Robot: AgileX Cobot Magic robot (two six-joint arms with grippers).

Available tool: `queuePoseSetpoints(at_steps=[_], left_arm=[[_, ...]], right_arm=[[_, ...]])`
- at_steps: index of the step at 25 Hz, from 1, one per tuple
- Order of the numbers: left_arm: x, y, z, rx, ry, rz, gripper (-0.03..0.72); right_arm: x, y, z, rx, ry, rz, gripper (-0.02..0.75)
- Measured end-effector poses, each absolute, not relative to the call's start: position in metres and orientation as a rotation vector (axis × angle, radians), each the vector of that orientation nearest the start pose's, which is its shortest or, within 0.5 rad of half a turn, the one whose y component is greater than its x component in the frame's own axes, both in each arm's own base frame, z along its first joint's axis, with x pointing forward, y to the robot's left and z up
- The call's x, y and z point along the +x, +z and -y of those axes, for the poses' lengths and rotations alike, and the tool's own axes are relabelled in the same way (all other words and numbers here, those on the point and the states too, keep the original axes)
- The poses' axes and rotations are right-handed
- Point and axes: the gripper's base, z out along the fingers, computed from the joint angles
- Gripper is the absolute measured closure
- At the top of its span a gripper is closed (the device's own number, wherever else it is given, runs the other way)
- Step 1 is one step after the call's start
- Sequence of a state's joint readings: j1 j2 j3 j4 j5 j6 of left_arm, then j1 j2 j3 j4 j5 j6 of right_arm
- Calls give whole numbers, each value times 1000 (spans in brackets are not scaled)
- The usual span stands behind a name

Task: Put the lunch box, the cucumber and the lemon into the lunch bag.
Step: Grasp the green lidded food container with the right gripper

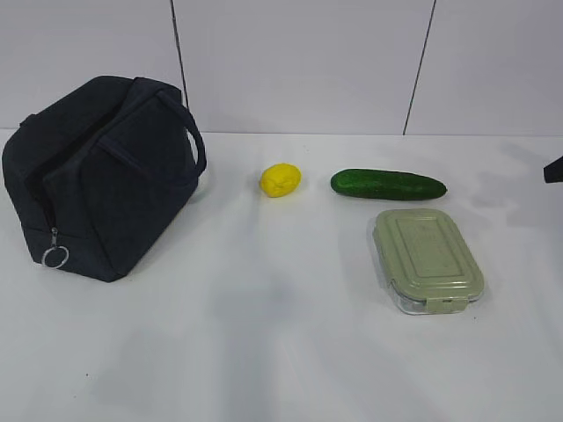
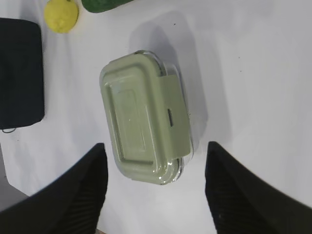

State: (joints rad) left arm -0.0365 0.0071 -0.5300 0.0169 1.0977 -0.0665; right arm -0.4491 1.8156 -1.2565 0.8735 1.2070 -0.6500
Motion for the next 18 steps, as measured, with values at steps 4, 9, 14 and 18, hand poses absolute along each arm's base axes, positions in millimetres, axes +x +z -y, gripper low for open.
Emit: queuePoseSetpoints(at_steps=[4,9,14,18], left_arm=[[-9,283,-2,-32,-44,-2058,274],[-9,283,-2,-32,-44,-2058,274],[-9,283,-2,-32,-44,-2058,274],[-9,283,-2,-32,-41,-2058,274]], right_arm=[[322,248,81,123,984,-2568,244],[305,226,71,58,1051,-2563,244],[307,202,68,39,1134,-2538,244],[315,172,71,70,1196,-2554,244]])
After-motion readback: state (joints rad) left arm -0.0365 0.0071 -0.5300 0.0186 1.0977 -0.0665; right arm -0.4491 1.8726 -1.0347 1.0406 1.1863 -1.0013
